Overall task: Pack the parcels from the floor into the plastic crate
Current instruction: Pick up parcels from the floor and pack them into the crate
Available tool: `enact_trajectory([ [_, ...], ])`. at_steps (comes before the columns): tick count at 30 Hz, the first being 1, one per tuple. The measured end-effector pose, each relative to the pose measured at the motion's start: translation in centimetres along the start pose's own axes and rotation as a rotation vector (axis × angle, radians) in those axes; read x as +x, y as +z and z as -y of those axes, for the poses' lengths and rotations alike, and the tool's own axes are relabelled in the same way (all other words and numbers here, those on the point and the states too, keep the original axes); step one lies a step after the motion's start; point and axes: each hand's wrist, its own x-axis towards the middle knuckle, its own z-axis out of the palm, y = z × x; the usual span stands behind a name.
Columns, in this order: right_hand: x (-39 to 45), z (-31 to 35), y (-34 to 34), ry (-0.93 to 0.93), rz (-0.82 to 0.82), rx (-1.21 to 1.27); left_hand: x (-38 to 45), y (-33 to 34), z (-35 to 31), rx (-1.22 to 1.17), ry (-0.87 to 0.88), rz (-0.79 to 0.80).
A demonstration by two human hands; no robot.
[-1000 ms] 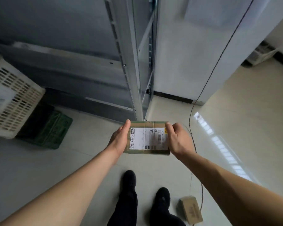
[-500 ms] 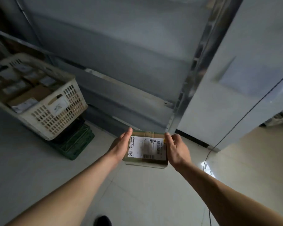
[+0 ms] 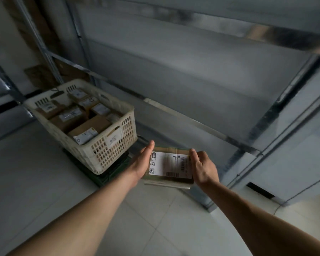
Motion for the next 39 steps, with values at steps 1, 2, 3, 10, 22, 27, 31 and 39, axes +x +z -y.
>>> enact_trajectory([
  [1,0.5,1.0,0.8,-0.014,0.011,0.004,0.5,-1.1,-0.1,-0.004,0.011,-0.023],
  [2,1.1,1.9,1.6,-0.029,0.023,0.007,1.1,-2.2,-0.1,-0.004,0.024,-0.041],
  [3,1.8,2.9,2.3,-0.046,0.034,0.001,1.7,-3.2,-0.2,-0.005,0.037,-0.058],
  [10,7.5,9.4,8.2,-0.142,0.132,-0.038,6.6,-10.4,-1.6,-0.008,-0.069,-0.105],
  [22,16.8,19.6,16.5,-0.254,0.272,-0.095,14.2,-19.5,-5.4,-0.034,-0.172,-0.276],
  [27,18.5,22.7,19.4,-0.267,0.29,-0.106,16.1,-22.8,-7.0,-0.084,-0.177,-0.309],
  [31,19.3,25.1,22.3,-0.248,0.291,-0.144,18.0,-26.2,-6.6,-0.114,-0.201,-0.315],
  [39,19.4,30.6,29.9,-0.218,0.222,-0.156,22.0,-36.0,-6.3,-0.079,-0.223,-0.212],
])
